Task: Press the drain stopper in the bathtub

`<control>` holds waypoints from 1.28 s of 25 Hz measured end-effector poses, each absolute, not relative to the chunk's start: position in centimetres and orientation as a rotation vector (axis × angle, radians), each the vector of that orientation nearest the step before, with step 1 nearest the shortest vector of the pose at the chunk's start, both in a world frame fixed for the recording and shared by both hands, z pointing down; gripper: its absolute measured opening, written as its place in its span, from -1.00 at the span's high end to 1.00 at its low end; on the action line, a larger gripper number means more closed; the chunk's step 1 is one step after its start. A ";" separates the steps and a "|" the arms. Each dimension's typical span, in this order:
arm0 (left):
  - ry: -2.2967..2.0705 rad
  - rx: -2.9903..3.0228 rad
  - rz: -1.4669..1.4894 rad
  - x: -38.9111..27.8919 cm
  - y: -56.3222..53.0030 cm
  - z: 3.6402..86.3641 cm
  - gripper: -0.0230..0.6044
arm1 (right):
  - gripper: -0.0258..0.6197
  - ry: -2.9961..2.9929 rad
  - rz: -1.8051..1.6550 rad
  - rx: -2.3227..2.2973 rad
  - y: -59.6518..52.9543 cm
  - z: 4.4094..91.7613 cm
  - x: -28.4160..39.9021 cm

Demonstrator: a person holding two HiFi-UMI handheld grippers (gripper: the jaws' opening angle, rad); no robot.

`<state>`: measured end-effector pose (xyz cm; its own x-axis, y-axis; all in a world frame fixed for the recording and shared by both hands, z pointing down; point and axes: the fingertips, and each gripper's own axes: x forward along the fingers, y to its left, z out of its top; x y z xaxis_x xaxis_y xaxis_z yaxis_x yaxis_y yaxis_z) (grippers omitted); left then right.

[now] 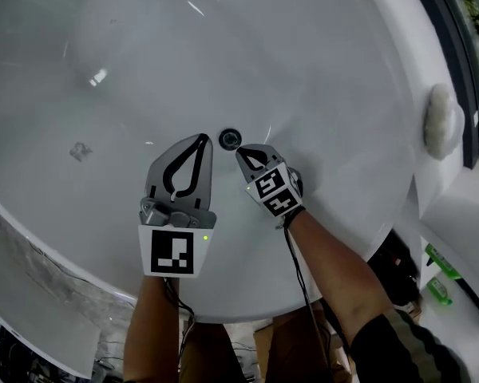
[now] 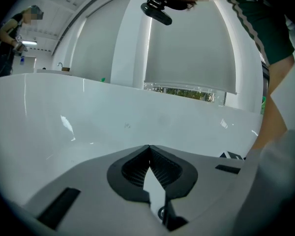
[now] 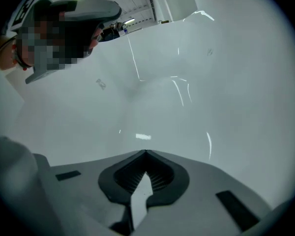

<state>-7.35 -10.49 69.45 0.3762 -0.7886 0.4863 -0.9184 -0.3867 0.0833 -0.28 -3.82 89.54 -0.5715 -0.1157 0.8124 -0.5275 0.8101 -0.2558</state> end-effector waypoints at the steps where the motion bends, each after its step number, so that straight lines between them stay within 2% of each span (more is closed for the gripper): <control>1: -1.487 2.300 0.534 -7.5 -10.5 69.8 0.90 | 0.87 -2.125 0.610 0.469 -3.8 90.2 -0.5; 8: -1.442 2.326 0.599 -7.7 -10.1 71.7 0.90 | 0.87 -2.072 0.621 0.452 -3.4 93.7 -1.5; 32: -1.472 2.241 0.533 -8.3 -10.4 73.5 0.90 | 0.87 -1.904 0.522 0.365 -2.8 101.2 -1.9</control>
